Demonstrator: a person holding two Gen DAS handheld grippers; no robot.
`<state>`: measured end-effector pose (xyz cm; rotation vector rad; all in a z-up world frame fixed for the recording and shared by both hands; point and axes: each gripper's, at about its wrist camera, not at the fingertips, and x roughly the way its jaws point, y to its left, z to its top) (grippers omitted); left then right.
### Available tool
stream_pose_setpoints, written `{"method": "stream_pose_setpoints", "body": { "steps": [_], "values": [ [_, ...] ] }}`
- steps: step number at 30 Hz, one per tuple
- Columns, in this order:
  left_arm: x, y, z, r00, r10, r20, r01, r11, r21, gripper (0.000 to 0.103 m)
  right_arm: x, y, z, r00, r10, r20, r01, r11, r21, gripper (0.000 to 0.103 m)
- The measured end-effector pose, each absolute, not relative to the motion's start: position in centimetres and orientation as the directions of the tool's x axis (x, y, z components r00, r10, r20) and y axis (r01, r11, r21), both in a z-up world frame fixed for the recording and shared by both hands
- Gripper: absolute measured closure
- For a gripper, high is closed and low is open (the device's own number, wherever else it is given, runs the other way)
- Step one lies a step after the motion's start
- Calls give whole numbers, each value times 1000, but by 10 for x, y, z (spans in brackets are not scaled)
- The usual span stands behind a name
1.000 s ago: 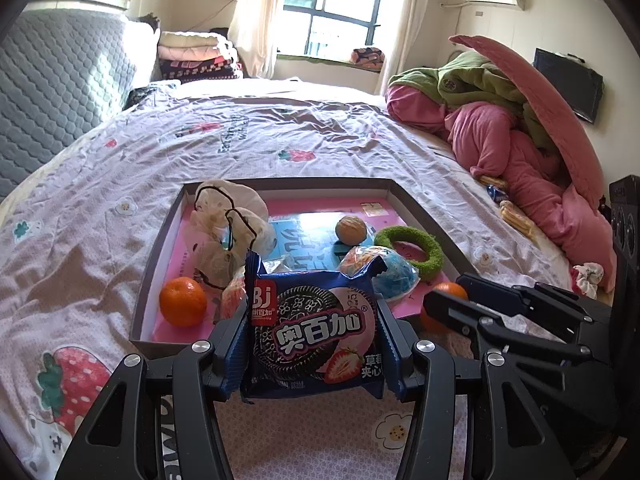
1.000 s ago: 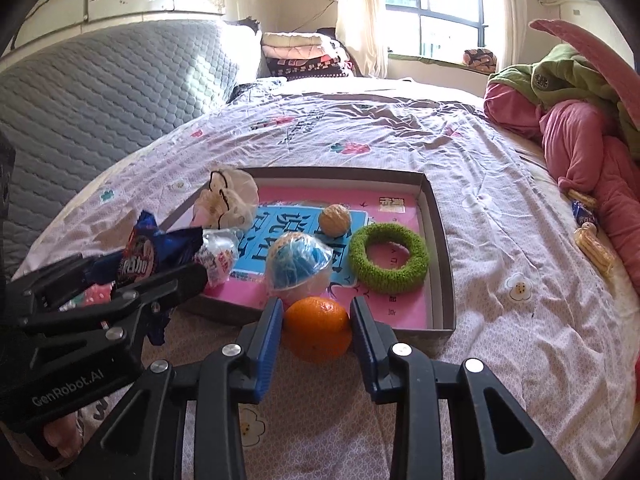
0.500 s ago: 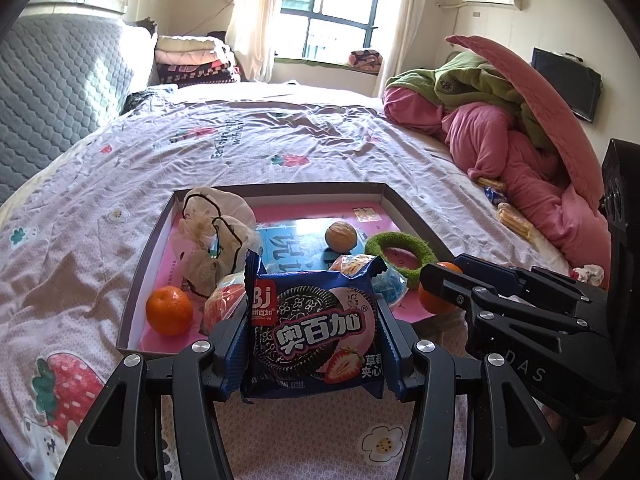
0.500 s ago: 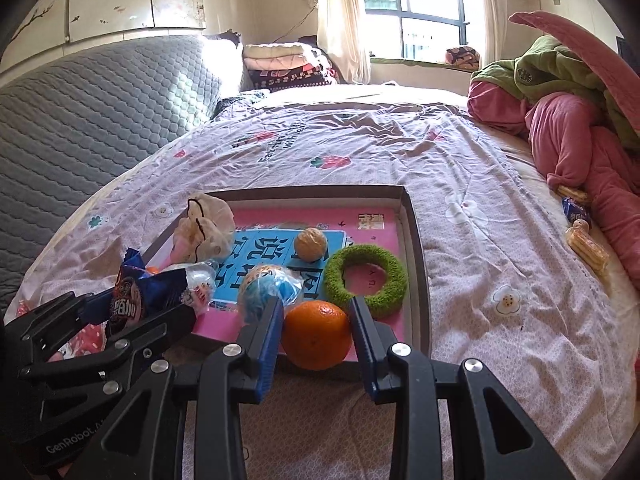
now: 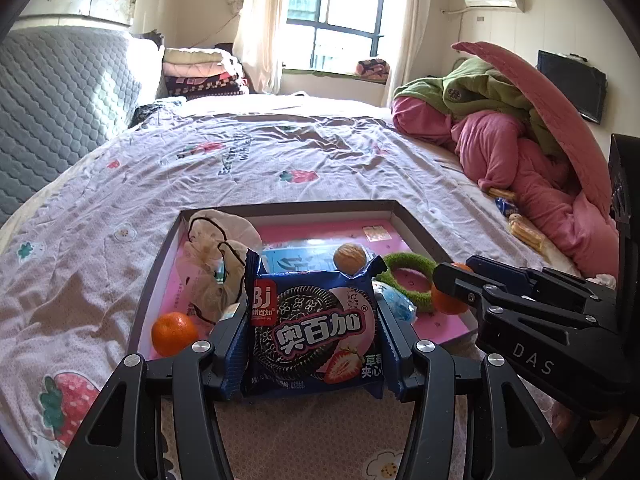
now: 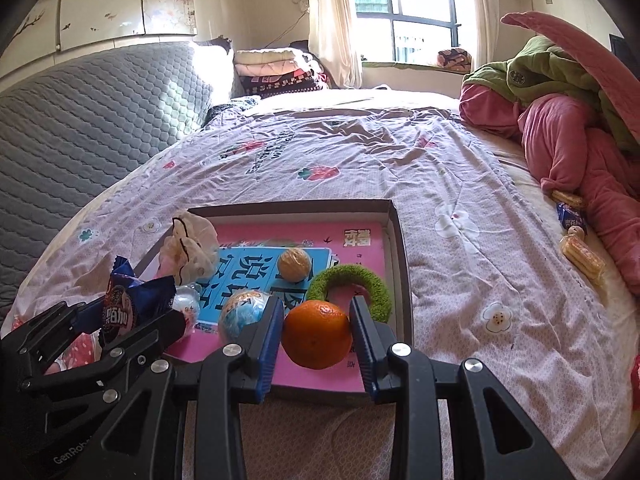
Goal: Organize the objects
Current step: 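Carry the cookie pack over the tray with the left tool while the right tool carries the orange there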
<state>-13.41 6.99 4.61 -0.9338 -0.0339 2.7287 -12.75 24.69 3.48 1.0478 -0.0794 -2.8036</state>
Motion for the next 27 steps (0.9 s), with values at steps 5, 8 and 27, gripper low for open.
{"method": "stream_pose_setpoints", "body": {
  "steps": [5, 8, 27],
  "values": [
    [-141, 59, 48, -767, 230, -599, -206, -972, -109, 47, -132, 248, 36, -746, -153, -648, 116, -988, 99, 68],
    [-146, 47, 48, -769, 217, -601, -179, -976, -124, 47, -134, 249, 35, -747, -153, -647, 111, -988, 105, 68],
    [-162, -38, 43, -776, 100, -623, -16, -990, -139, 47, -144, 248, 32, -743, -143, -654, 99, -990, 104, 68]
  ]
}}
